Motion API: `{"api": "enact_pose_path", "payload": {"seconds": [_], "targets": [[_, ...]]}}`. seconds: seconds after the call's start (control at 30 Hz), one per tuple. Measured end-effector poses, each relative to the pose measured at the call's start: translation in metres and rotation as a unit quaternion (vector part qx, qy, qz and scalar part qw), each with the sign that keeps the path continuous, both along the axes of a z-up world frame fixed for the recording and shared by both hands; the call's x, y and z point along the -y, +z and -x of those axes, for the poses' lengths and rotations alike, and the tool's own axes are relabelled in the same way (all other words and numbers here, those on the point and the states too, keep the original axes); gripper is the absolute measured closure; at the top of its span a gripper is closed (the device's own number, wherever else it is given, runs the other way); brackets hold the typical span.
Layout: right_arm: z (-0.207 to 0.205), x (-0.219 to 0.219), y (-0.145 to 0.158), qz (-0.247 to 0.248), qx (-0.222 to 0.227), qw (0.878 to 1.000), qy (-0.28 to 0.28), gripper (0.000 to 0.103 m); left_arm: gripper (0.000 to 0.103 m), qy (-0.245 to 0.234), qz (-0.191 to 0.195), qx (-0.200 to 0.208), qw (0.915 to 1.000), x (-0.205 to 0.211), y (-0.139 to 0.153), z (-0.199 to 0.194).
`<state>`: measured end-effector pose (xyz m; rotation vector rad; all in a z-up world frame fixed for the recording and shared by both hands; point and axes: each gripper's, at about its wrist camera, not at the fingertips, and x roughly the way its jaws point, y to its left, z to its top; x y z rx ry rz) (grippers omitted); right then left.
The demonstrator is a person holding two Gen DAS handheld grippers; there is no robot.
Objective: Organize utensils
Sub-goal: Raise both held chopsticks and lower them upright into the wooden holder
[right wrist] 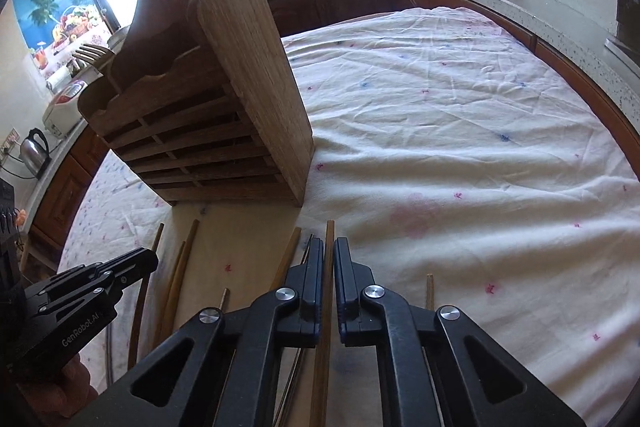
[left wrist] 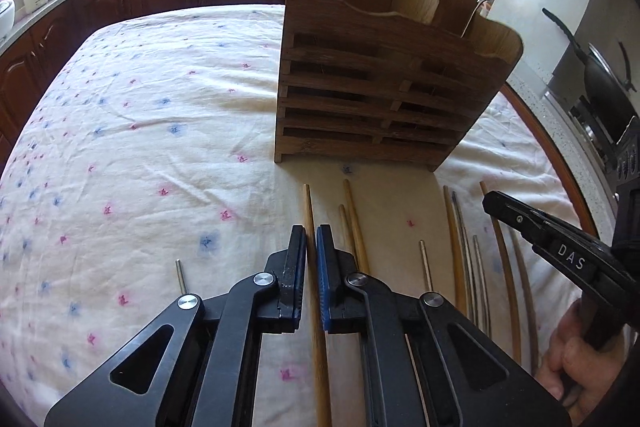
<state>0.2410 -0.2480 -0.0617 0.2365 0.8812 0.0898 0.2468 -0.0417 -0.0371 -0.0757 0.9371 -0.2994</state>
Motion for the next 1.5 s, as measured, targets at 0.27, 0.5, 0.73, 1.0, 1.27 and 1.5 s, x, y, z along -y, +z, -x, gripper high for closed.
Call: {"api": "enact_pose_path", "payload": {"seconds": [0.27,0.5,0.73,1.0,1.27,1.5], "targets": [[0.038,0.007,0.040,-0.040,0.049,0.998,0.006,0.098,0.098,0.003,0.049,0.040,0.9980,-0.030,0.045,0.040],[0.071,0.009,0.075,-0.057,0.087,0.994,0.015,0.098,0.098,0.003,0.078,0.079,0.9938,-0.043,0.082,0.075],[0.096,0.011,0.114,-0.066,0.134,0.988,0.022,0.098,0.098,-0.002,0.094,0.113,0.9892,-0.051,0.113,0.094],[0.110,0.015,0.144,-0.070,0.178,0.981,0.019,0.098,0.098,0.001,0.091,0.144,0.9853,-0.057,0.133,0.104],[0.109,0.012,0.154,-0.067,0.190,0.979,0.023,0.098,0.098,0.007,0.093,0.154,0.9837,-0.060,0.138,0.104],[0.108,0.012,0.161,-0.066,0.200,0.977,0.028,0.098,0.098,0.008,0.096,0.168,0.9810,-0.060,0.149,0.103]]}}
